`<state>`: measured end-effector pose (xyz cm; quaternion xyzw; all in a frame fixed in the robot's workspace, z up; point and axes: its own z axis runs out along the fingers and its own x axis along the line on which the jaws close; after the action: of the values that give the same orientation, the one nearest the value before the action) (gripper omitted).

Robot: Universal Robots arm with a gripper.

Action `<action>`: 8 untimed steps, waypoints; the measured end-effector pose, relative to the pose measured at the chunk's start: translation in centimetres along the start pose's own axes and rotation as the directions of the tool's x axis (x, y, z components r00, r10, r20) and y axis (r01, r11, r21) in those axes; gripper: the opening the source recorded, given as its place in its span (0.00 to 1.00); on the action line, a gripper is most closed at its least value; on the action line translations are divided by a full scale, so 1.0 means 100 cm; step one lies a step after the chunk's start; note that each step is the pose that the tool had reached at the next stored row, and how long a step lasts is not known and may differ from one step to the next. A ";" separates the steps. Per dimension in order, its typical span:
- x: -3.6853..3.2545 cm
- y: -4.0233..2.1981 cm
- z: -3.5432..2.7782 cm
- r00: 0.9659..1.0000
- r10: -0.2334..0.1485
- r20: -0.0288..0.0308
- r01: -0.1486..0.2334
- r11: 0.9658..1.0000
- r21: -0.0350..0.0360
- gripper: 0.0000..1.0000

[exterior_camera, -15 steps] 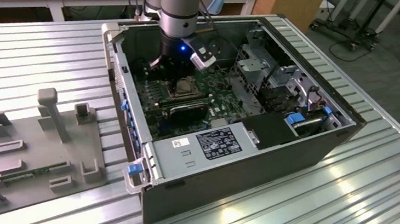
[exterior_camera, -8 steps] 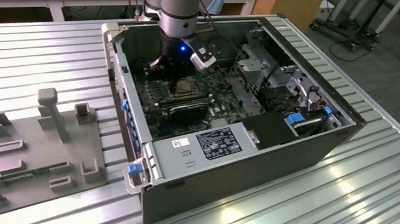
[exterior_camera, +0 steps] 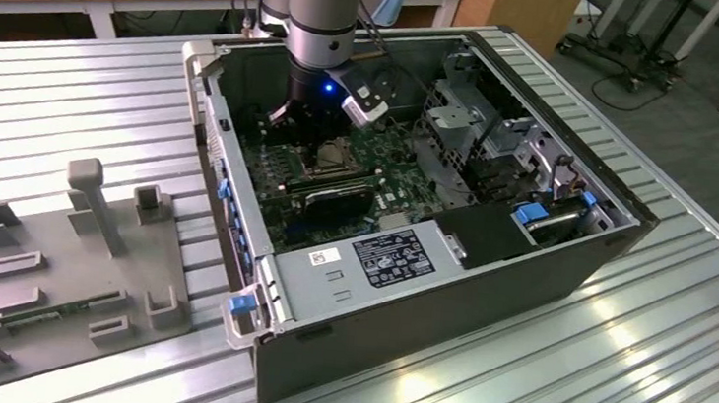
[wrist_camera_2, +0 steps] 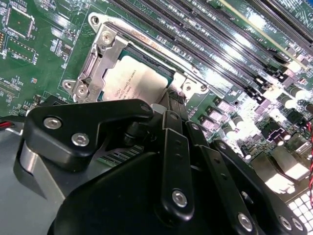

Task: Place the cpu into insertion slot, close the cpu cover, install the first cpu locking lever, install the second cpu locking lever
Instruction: 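Close the cpu cover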

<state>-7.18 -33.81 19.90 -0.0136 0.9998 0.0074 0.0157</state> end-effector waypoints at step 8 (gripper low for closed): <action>0.0000 0.0000 0.0004 1.000 0.000 0.000 0.000 1.000 0.000 0.11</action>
<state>-7.18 -33.81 19.86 -0.0136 0.9998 0.0074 0.0157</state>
